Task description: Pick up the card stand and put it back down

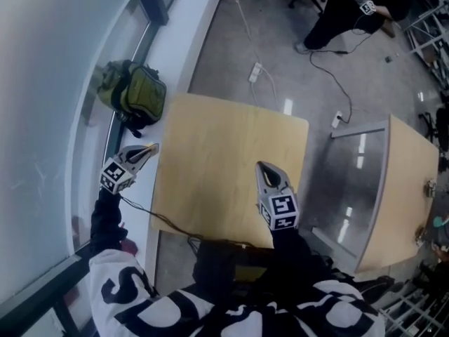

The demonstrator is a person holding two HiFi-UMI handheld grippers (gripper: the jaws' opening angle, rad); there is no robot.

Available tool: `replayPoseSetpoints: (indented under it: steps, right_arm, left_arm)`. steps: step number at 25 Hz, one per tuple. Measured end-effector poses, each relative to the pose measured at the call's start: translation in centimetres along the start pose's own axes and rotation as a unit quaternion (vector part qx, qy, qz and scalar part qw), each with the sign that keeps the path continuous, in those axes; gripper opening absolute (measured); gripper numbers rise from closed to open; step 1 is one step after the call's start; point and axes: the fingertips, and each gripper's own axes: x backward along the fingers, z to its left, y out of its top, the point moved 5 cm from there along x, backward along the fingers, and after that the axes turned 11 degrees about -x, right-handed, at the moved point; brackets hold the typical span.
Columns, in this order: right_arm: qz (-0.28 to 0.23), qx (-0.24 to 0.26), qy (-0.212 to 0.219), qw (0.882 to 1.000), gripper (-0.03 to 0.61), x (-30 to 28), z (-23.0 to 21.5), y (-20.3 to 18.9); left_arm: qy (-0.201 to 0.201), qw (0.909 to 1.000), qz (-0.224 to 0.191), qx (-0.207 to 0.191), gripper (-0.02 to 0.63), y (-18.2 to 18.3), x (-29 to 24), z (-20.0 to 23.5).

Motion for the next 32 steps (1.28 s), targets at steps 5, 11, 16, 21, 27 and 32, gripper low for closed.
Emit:
replayPoseSetpoints:
  steps: [5,11,16,21,27,32]
  right_arm:
    - [0.004,-0.009,-0.017,1.0,0.014,-0.9,-0.7,0.0]
    - [0.014,-0.029,-0.032,0.999,0.014,-1.4,-0.7,-0.7]
    - [0.022,-0.036,-0.045,0.998,0.014,-1.2,-1.9,-1.9]
    - [0.027,-0.051,-0.055,0.997,0.014,-1.2,-3.1,-2.9]
    - [0.024,-0.058,-0.068,0.996,0.014,-1.2,-4.3,-3.7]
    - [0.021,-0.068,-0.072,0.995,0.014,-0.7,-5.2,-4.3]
  left_arm:
    - [-0.034,0.9988,-0.024,-0.027,0.018,2.8,-4.1,4.6]
    - [-0.073,0.9943,-0.062,-0.046,0.018,5.3,-9.5,7.3]
    - [-0.125,0.9837,-0.122,-0.042,0.018,9.9,-14.8,6.4]
    - [-0.179,0.9688,-0.164,-0.047,0.018,13.9,-20.3,4.1]
    - [-0.232,0.9508,-0.198,-0.052,0.018,17.9,-25.8,1.2]
    - [-0.266,0.942,-0.197,-0.055,0.018,19.6,-29.4,-1.4]
